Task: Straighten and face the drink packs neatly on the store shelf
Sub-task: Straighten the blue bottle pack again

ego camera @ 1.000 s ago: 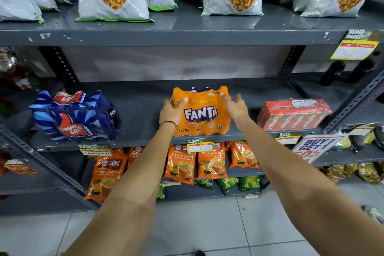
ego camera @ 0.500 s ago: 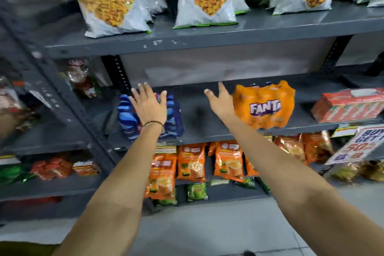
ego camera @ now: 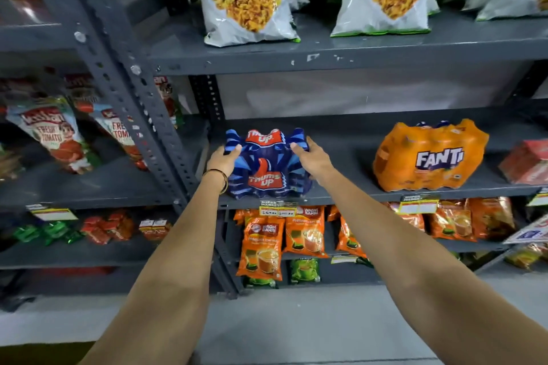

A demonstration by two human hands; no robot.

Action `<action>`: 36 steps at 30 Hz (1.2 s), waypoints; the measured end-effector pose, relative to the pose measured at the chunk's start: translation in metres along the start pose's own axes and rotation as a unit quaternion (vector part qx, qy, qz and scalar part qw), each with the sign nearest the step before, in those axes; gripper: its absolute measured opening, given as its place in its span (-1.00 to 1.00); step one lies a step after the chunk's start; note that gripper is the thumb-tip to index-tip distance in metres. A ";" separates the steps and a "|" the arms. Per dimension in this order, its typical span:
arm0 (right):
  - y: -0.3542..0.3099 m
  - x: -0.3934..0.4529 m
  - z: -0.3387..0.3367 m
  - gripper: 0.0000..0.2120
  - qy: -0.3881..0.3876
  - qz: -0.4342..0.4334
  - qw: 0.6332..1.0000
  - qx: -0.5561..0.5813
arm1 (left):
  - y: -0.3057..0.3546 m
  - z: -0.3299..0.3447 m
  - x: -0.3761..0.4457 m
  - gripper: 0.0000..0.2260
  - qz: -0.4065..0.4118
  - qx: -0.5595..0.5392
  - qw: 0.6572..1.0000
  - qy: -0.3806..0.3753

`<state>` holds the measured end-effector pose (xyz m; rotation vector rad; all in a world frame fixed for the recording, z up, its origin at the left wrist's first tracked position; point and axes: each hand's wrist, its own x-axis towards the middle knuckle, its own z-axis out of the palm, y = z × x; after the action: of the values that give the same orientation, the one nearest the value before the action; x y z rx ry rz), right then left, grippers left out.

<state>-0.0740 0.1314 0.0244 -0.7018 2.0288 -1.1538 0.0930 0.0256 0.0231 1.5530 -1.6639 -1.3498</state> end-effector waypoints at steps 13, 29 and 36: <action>0.005 0.011 -0.020 -0.54 0.027 -0.001 1.000 -0.006 | 0.005 0.021 -0.005 -0.50 0.041 0.063 0.997 0.036; 0.009 0.007 -0.019 -0.58 0.035 -0.020 0.999 -0.033 | 0.002 0.020 -0.006 -0.51 0.038 0.062 0.997 0.035; 0.007 0.004 -0.020 -0.56 0.026 -0.027 0.999 -0.039 | 0.005 0.022 -0.009 -0.53 0.036 0.091 0.994 0.043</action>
<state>-0.0928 0.1421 0.0250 -0.7778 2.1182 -1.1402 0.0738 0.0399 0.0217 1.6110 -1.8121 -1.1055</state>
